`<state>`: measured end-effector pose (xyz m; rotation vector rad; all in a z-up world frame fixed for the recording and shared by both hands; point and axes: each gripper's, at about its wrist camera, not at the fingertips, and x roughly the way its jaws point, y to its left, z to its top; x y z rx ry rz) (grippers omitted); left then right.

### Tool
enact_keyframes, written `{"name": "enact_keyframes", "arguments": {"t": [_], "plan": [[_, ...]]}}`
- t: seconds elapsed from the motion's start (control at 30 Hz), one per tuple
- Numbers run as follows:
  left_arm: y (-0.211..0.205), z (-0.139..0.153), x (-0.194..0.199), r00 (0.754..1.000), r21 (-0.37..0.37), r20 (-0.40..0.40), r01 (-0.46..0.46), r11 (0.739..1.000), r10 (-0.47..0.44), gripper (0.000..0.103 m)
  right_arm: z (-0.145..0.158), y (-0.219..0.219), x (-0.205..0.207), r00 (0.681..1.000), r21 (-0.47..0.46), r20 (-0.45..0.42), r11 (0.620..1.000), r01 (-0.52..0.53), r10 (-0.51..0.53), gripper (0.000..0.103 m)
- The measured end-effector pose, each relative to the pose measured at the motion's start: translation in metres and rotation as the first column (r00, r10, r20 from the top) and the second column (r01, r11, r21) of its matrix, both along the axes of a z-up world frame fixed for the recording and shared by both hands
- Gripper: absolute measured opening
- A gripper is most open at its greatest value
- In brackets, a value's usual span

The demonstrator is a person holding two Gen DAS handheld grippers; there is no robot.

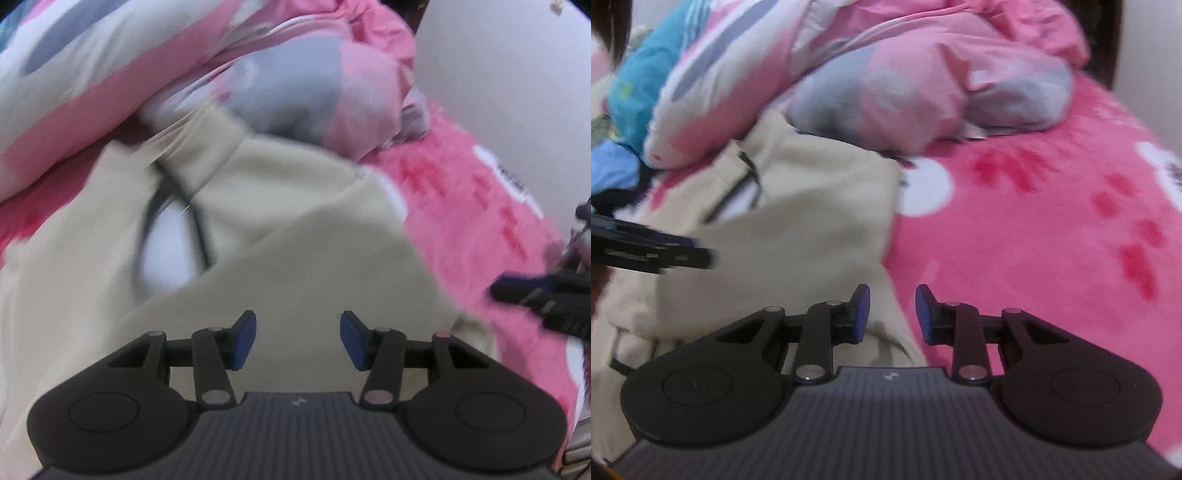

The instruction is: Fold clothes

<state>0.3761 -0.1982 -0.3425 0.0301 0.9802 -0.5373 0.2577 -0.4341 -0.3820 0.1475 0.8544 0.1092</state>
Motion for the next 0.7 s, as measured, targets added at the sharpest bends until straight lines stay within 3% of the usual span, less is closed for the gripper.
{"name": "enact_keyframes", "arguments": {"t": [0.07,0.17,0.23,0.37,0.4,0.43,0.47,0.5,0.53,0.7], "plan": [[-0.025,-0.003,0.024,0.999,-0.042,0.003,0.032,0.999,-0.031,0.059,-0.009,0.003,0.012,0.998,-0.018,-0.012,0.998,-0.056,0.055,0.026],[-0.067,-0.01,0.054,0.997,-0.04,0.027,0.079,0.996,-0.078,0.06,-0.021,0.003,0.016,0.991,-0.051,-0.068,0.991,-0.122,0.118,0.029],[-0.094,-0.017,0.068,0.993,0.004,0.036,0.113,0.994,-0.113,0.067,-0.029,0.001,0.012,0.983,-0.056,-0.11,0.986,-0.154,0.147,0.033],[-0.134,-0.038,0.086,0.985,0.126,0.065,0.152,0.98,-0.162,0.067,-0.042,0.005,0.009,0.969,-0.107,-0.15,0.972,-0.211,0.194,0.031],[-0.138,-0.044,0.09,0.986,0.142,0.06,0.144,0.979,-0.153,0.064,-0.044,0.005,0.011,0.97,-0.102,-0.15,0.973,-0.206,0.19,0.021],[-0.141,-0.049,0.094,0.988,0.15,0.053,0.133,0.98,-0.142,0.053,-0.044,0.004,0.013,0.974,-0.088,-0.143,0.978,-0.191,0.177,0.01],[-0.14,-0.052,0.097,0.99,0.142,0.05,0.121,0.983,-0.129,0.044,-0.044,0.003,0.012,0.978,-0.082,-0.135,0.982,-0.17,0.158,0.006],[-0.136,-0.054,0.1,0.992,0.124,0.049,0.108,0.986,-0.114,0.027,-0.043,0.001,0.011,0.982,-0.077,-0.126,0.986,-0.151,0.14,0.004],[-0.132,-0.055,0.102,0.995,0.096,0.045,0.085,0.992,-0.09,0.015,-0.041,0.0,0.009,0.986,-0.073,-0.112,0.989,-0.132,0.124,0.004],[-0.114,-0.06,0.106,0.998,-0.041,0.035,-0.052,0.998,0.054,0.009,-0.038,-0.002,-0.007,0.997,-0.045,-0.067,0.998,-0.041,0.038,0.003]]}}
